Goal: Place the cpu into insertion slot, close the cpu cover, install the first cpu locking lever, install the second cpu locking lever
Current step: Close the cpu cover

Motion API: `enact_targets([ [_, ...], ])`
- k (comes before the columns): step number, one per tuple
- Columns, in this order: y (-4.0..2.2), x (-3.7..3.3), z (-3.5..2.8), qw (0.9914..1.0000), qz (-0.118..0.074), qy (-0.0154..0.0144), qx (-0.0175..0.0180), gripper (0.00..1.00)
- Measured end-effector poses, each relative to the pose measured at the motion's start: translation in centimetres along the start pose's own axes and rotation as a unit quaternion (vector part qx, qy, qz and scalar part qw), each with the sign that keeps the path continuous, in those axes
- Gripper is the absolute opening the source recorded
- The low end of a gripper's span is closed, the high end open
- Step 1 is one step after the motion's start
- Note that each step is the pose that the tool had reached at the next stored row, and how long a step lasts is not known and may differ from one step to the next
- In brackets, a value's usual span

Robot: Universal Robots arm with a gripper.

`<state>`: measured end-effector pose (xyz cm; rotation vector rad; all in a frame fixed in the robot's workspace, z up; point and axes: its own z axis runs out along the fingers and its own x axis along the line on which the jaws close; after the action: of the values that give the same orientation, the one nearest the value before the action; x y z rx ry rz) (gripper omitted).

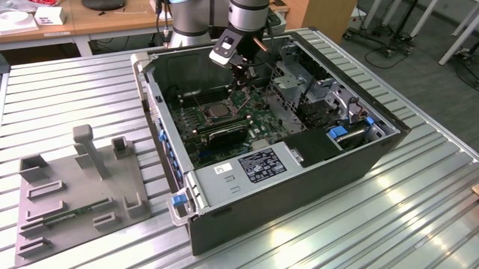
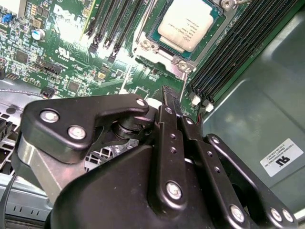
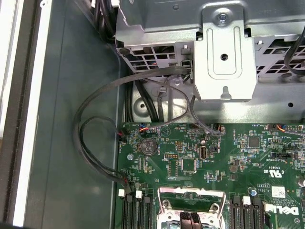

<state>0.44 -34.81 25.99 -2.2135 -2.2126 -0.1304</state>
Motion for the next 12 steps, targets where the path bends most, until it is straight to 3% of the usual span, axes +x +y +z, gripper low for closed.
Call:
enact_targets([
  [5, 0.2, 0.0, 0.01, 1.0, 0.0, 0.0, 0.0, 0.1],
  [12, 0.94, 0.0, 0.05, 1.0, 0.0, 0.0, 0.0, 0.1],
])
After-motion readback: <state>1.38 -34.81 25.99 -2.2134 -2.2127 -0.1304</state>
